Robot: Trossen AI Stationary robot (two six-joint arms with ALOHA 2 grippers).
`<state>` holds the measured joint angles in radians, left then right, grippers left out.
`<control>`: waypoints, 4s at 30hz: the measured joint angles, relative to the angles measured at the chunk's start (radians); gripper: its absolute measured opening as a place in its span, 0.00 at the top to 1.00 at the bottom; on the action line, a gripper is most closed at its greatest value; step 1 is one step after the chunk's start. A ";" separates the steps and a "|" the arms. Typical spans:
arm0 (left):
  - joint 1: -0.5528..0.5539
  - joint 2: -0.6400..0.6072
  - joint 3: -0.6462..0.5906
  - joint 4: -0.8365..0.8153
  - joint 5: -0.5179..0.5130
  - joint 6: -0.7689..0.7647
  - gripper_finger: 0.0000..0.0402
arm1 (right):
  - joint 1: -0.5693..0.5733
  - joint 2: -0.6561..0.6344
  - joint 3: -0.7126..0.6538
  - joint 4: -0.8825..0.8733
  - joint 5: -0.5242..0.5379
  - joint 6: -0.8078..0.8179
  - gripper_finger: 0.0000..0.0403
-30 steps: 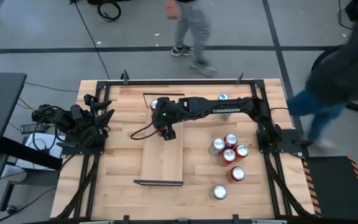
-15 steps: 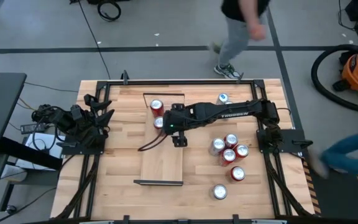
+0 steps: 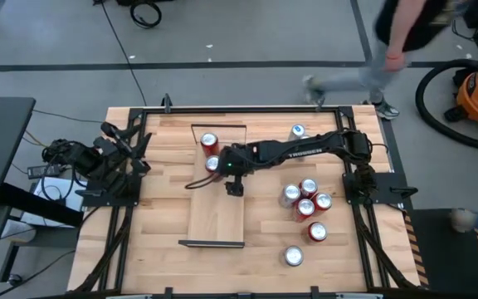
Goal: Place canned beverage on shelf
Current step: Put the top red white soda can on the shelf, then put the top silver soda can on the shelf
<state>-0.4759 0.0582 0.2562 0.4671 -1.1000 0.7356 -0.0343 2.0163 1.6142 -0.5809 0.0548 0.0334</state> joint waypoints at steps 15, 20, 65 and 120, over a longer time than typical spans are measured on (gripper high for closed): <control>0.001 0.000 0.000 0.064 0.046 -0.003 0.52 | 0.019 0.001 -0.120 0.176 0.178 0.077 0.08; 0.001 0.000 0.000 0.063 0.049 -0.014 0.52 | 0.007 0.002 -0.126 0.213 0.196 0.106 0.08; 0.001 0.000 0.000 0.061 0.050 -0.015 0.52 | -0.022 -0.232 -0.124 -0.121 0.179 0.079 0.08; 0.001 0.001 0.000 0.061 0.050 -0.071 0.52 | 0.161 -0.317 -0.463 -0.434 -0.078 0.479 0.17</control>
<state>-0.4751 0.0589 0.2565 0.5285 -1.0504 0.6647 0.1269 1.6997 1.1507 -1.0148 -0.0235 0.5127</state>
